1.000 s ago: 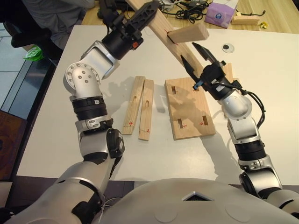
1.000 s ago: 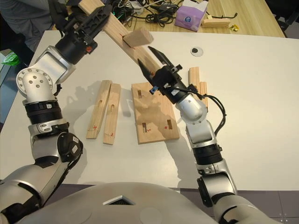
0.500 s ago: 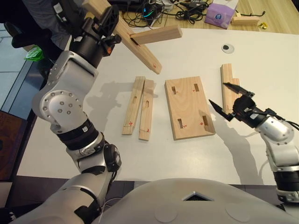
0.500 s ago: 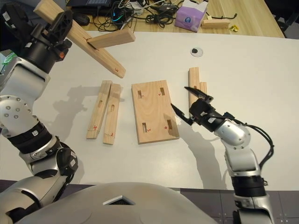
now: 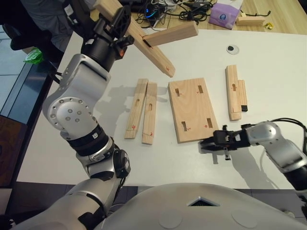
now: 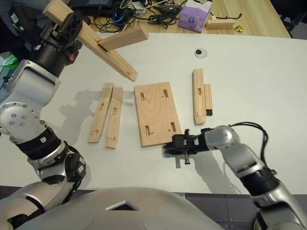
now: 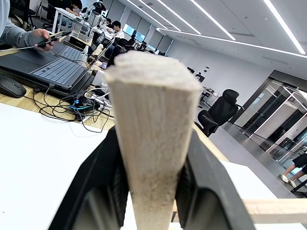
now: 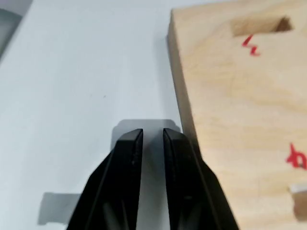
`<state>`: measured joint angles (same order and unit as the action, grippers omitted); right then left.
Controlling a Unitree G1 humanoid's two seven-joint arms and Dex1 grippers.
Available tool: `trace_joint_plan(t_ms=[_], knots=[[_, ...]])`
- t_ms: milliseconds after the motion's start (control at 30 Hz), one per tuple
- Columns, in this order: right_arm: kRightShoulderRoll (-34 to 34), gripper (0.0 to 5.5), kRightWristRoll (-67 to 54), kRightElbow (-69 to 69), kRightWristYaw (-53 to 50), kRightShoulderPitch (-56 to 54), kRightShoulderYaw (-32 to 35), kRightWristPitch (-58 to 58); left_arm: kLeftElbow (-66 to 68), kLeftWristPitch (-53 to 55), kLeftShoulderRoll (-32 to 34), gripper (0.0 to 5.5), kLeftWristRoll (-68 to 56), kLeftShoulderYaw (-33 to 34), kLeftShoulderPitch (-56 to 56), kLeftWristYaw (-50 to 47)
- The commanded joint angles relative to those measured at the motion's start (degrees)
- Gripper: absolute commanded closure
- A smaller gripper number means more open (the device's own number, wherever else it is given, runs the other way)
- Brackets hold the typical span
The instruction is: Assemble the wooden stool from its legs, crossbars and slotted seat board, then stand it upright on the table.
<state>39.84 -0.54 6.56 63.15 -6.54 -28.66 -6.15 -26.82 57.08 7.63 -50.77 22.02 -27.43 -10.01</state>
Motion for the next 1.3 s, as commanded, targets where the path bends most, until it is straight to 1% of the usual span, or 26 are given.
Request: trace_joint_plan(t_ms=[33, 167, 367, 433, 500, 533, 600, 667, 733, 833, 900, 1100, 1300], knots=[[-9.0, 5.48, 10.2, -12.9, -8.2, -6.4, -5.5, 3.9, 0.1, -1.4, -0.4, 4.47, 0.0, -0.6, 0.7, -0.5], [-16.0, 5.50, 14.4, -21.6, -16.2, -10.3, -6.6, 7.1, 0.1, -2.7, -0.6, 4.47, 0.3, -1.0, 0.9, -0.9], [-29.5, 5.50, 20.3, -38.6, -32.9, -19.1, -6.9, 11.3, 0.6, -4.9, -0.6, 4.47, 2.1, -2.6, 0.9, -1.1], [-32.8, 5.50, 20.7, -41.2, -35.6, -21.0, -6.7, 12.6, 0.6, -5.6, 0.0, 4.47, 3.5, -3.4, 0.7, -1.0], [-32.4, 5.50, 19.4, -36.9, -33.9, -20.4, -5.4, 12.4, 0.4, -6.4, 1.9, 4.47, 7.2, -5.9, 1.2, -0.5], [-30.7, 5.50, 18.7, -33.1, -32.5, -19.1, -4.3, 11.8, 0.3, -6.8, 2.5, 4.47, 9.4, -7.3, 2.0, -0.3], [-23.3, 5.50, 17.4, -22.5, -27.3, -14.0, -1.9, 9.6, 0.6, -8.0, 2.1, 4.47, 13.3, -10.4, 4.3, -0.7], [-15.8, 5.50, 16.9, -13.1, -23.2, -8.2, 0.6, 7.0, 0.4, -8.5, 0.1, 4.47, 15.7, -13.0, 6.7, -1.7], [-11.5, 5.50, 16.8, -7.9, -22.0, -4.0, 3.2, 4.8, 0.1, -7.7, -2.4, 4.47, 15.3, -13.6, 8.0, -2.3], [-6.9, 5.50, 17.7, -8.6, -23.9, 1.6, 6.2, 4.7, 3.0, -8.9, -4.8, 4.47, 15.7, -12.2, 9.0, -2.6], [-6.0, 5.50, 18.6, -9.5, -25.5, 4.1, 6.7, 5.3, 4.5, -10.0, -4.8, 4.47, 17.5, -12.6, 8.3, -2.4], [-8.7, 5.50, 18.0, -8.7, -27.9, 5.3, 6.7, 4.5, 5.5, -15.1, -0.2, 4.47, 26.1, -17.8, 7.2, 1.4], [-9.1, 5.50, 18.1, -9.4, -28.3, 5.4, 6.3, 4.5, 5.0, -16.4, -2.1, 4.47, 26.2, -16.4, 5.0, 2.8]])
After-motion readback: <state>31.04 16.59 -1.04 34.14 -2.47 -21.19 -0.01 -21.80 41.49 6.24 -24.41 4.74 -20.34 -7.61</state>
